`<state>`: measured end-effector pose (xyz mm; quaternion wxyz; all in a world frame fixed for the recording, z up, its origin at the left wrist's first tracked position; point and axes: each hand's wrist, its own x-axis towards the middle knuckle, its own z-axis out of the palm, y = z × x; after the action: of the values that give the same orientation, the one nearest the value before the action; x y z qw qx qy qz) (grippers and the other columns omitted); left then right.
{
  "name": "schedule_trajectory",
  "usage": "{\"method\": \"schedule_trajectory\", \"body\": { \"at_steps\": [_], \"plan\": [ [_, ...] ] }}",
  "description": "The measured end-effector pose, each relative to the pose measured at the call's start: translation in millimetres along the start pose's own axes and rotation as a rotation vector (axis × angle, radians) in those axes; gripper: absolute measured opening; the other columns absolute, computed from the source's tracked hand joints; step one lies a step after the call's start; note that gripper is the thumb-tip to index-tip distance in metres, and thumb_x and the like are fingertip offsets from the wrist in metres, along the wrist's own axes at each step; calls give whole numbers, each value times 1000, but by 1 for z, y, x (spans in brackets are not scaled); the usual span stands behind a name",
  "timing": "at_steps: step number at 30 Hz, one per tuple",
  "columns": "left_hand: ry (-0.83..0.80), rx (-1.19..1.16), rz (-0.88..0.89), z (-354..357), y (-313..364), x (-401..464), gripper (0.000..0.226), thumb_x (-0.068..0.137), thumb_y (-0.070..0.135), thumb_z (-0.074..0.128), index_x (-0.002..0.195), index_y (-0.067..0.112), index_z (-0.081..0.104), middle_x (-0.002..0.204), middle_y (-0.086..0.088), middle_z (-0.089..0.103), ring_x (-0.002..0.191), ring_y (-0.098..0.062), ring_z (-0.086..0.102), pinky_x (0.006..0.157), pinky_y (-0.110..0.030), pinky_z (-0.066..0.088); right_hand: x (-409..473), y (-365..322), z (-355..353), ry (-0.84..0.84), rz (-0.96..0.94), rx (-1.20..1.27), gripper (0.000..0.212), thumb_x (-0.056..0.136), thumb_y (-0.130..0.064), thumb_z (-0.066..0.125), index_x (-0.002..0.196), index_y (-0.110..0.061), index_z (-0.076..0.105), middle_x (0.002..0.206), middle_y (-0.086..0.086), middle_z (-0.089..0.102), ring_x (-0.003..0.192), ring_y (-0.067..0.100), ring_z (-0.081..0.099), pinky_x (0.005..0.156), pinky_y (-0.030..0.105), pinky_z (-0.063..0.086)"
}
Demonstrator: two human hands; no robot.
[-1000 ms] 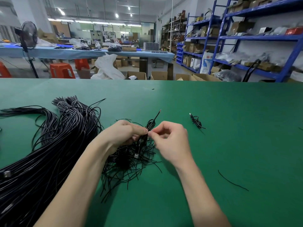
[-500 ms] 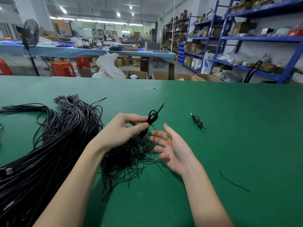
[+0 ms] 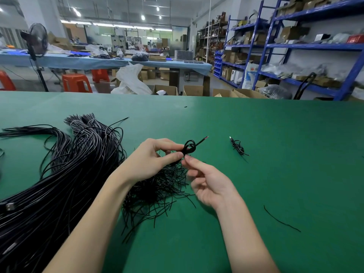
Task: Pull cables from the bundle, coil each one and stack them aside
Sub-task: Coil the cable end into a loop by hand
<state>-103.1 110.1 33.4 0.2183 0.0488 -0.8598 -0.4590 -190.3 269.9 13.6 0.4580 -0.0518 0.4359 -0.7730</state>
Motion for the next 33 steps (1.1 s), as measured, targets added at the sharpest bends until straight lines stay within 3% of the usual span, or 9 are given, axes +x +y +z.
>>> {"method": "schedule_trajectory", "body": {
  "at_steps": [6,10,12,14,16,18,22,27,33],
  "plan": [
    [3,-73,-132,-2,4,-1,23,90,30,74,112,23,78,106,14,76,107,3,66,98,-18,44,5,5,5,102,-365,-214,11,74,-7,85,79,-13,77,72,1,71,47,3,51,42,14,40],
    [37,-215,-343,-1,8,5,15,87,33,76,98,25,81,78,12,70,75,3,63,80,-23,41,10,13,1,283,-931,-645,6,81,-9,84,82,-14,80,67,-2,74,50,7,59,52,22,50],
    [15,-303,-434,1,11,4,12,85,35,75,91,28,83,83,-1,59,70,-7,52,78,-31,37,10,16,-3,312,-1331,-937,5,84,-10,82,86,-14,81,79,-6,76,62,5,64,60,20,51],
    [8,-348,-435,0,11,3,13,85,35,75,93,29,83,89,-3,58,67,-8,47,78,-33,36,9,18,-5,325,-1498,-1078,6,86,-12,80,89,-16,81,86,-9,76,67,6,66,63,19,51],
    [30,-325,-377,-1,10,3,17,87,32,74,100,25,82,76,4,58,62,-4,47,72,-27,36,7,16,-3,325,-1372,-1052,6,86,-16,80,88,-22,79,86,-14,74,58,7,60,56,18,45],
    [44,-284,-276,-3,9,2,17,90,27,72,106,24,79,65,19,62,60,5,51,66,-16,40,3,8,1,208,-1010,-805,6,85,-21,80,89,-23,76,87,-12,75,53,5,55,52,16,42],
    [12,-258,-145,-4,11,0,21,93,16,69,113,16,76,85,17,76,69,12,63,66,0,41,-7,-7,-2,-43,-395,-319,37,76,-43,76,105,-20,77,104,-5,77,59,8,57,45,16,37],
    [-17,-208,-156,-1,13,-2,25,91,26,71,116,23,76,109,3,77,113,-14,68,106,-29,47,-9,-14,-1,-7,-158,-304,46,70,-50,77,100,-15,74,85,-3,75,50,5,50,35,14,28],
    [63,-112,-117,1,12,-1,23,90,34,73,112,31,77,109,-6,75,106,-21,67,107,-43,45,-9,-15,5,31,-92,-293,46,59,-45,83,89,-13,70,68,-5,68,46,2,47,34,11,28]
  ]
}}
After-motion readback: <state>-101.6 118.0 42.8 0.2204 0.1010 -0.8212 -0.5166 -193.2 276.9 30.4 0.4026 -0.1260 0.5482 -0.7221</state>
